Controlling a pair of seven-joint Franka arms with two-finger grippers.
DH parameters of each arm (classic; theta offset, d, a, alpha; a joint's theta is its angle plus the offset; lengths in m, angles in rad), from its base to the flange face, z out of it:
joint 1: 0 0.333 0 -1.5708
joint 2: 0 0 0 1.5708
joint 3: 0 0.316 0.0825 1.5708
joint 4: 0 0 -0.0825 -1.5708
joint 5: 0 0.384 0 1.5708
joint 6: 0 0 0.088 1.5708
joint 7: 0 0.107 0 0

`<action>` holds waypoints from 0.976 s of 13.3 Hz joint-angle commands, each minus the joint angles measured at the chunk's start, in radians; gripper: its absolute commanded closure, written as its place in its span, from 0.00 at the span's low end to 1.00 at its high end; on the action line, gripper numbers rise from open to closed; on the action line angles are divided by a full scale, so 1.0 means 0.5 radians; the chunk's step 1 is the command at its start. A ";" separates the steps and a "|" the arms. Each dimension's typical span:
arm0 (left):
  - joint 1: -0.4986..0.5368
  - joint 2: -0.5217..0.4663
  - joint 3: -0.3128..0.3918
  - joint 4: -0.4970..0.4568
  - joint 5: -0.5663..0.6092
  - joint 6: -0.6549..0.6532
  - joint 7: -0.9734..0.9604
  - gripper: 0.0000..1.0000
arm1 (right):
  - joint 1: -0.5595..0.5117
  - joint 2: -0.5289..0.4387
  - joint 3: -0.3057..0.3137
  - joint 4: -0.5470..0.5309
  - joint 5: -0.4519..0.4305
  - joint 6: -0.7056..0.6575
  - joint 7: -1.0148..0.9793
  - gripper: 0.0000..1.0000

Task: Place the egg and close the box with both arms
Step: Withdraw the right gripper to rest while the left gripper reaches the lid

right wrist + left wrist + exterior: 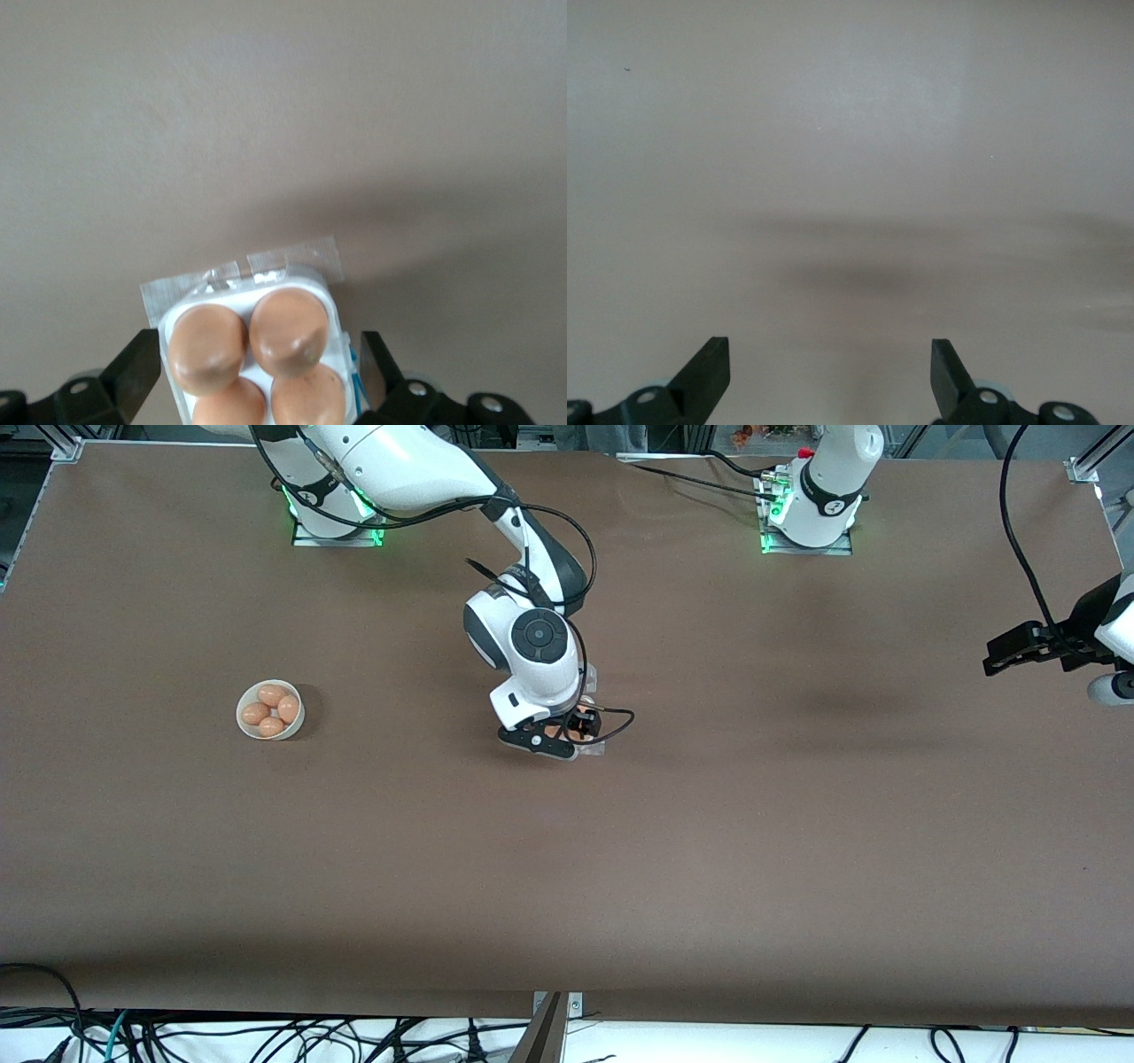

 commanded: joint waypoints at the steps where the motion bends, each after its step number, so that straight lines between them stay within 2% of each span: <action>1: 0.015 0.004 -0.014 0.051 -0.040 -0.042 0.010 0.00 | -0.020 0.002 0.000 0.051 -0.045 -0.029 -0.086 0.00; 2: 0.012 0.004 -0.021 0.051 -0.040 -0.042 0.010 0.01 | -0.020 0.002 -0.003 0.051 -0.054 -0.029 -0.092 0.00; 3: -0.001 0.007 -0.024 0.051 -0.040 -0.042 0.001 0.06 | -0.023 0.002 -0.012 0.051 -0.069 -0.033 -0.098 0.00; 5: -0.013 0.010 -0.027 0.045 -0.091 -0.045 -0.045 0.39 | -0.038 -0.013 -0.049 0.051 -0.075 -0.078 -0.229 0.00; 6: -0.016 0.016 -0.054 0.038 -0.168 -0.075 -0.054 0.49 | -0.062 -0.016 -0.055 0.051 -0.060 -0.130 -0.358 0.00; 7: -0.019 0.031 -0.115 0.041 -0.217 -0.155 -0.090 0.64 | -0.090 -0.059 -0.077 0.051 -0.045 -0.164 -0.429 0.00; 8: -0.019 0.059 -0.183 0.044 -0.233 -0.213 -0.142 0.73 | -0.139 -0.087 -0.080 0.051 -0.039 -0.192 -0.475 0.00; 10: -0.019 0.117 -0.360 0.044 -0.248 -0.290 -0.228 0.83 | -0.268 -0.142 -0.080 0.045 -0.035 -0.305 -0.634 0.00; 11: -0.022 0.127 -0.428 0.044 -0.251 -0.300 -0.247 0.83 | -0.323 -0.163 -0.080 0.045 -0.035 -0.403 -0.742 0.00; 13: -0.025 0.157 -0.508 0.044 -0.410 -0.303 -0.302 0.90 | -0.476 -0.194 -0.104 0.045 -0.035 -0.627 -1.069 0.00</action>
